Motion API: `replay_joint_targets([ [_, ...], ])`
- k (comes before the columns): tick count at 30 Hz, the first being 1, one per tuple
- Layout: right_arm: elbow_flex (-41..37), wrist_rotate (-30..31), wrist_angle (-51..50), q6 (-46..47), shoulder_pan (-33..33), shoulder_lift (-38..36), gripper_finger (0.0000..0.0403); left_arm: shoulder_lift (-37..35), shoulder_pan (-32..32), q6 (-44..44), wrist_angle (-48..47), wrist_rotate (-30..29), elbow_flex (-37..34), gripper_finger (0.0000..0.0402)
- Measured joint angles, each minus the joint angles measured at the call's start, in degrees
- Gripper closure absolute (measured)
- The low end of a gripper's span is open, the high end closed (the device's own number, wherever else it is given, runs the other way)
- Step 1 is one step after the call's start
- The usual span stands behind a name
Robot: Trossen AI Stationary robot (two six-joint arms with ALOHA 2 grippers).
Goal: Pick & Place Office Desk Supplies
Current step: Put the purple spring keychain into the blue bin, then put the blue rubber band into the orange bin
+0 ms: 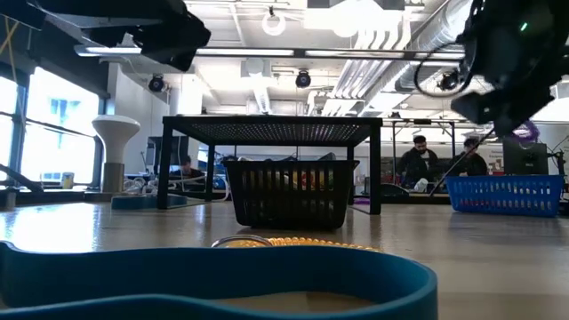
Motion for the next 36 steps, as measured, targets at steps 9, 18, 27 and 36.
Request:
replay_joint_targets([
  [9, -5.1, -3.9, 11.2, -16.0, -7.5, -1.3, 0.034, 0.0, -0.4, -0.6, 3.6, -0.2, 0.0, 0.0227],
  [18, -4.3, 3.2, 9.0, -23.6, -9.5, -1.2, 0.0248, 0.0, -1.0, -9.7, 7.5, -0.2, 0.0, 0.0227],
  [27, 4.8, 3.9, 2.0, -24.4, -2.9, -1.2, 0.0279, 0.0, -1.0, -10.2, 15.0, -0.2, -0.1, 0.0227],
  [36, 10.0, 0.9, 10.2, -25.6, 9.0, -1.2, 0.0299, 0.0, 0.3, -0.6, 19.0, -0.1, -0.1, 0.0227],
])
